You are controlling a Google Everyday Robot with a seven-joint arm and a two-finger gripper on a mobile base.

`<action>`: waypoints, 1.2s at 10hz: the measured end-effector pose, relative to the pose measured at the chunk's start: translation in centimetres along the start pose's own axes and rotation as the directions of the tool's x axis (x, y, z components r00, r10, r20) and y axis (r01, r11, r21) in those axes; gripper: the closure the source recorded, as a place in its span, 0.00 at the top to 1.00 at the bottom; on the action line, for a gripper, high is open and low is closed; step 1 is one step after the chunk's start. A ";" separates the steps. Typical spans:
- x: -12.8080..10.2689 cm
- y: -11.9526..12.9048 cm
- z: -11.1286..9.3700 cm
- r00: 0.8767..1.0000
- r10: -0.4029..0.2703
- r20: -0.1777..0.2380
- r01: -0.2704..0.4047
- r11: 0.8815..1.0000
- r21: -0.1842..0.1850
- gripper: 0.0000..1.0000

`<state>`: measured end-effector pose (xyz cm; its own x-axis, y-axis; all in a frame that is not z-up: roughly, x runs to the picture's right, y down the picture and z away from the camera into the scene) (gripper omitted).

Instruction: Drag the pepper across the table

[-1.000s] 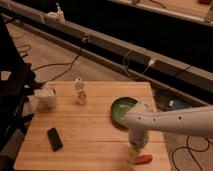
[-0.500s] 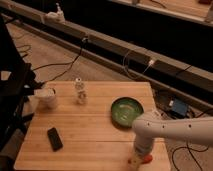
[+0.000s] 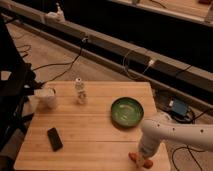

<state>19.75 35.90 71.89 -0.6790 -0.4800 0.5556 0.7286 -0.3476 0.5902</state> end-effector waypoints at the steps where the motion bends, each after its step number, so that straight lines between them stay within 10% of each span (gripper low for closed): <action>1: -0.2 0.3 -0.1 1.000 0.009 -0.003 -0.009 1.000 0.002 0.02; 12: 7.9 3.9 -2.3 1.000 -0.025 -0.003 0.025 0.998 -0.058 0.00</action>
<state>17.45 28.92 77.26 -0.6965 -0.4736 0.5390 0.7157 -0.4055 0.5686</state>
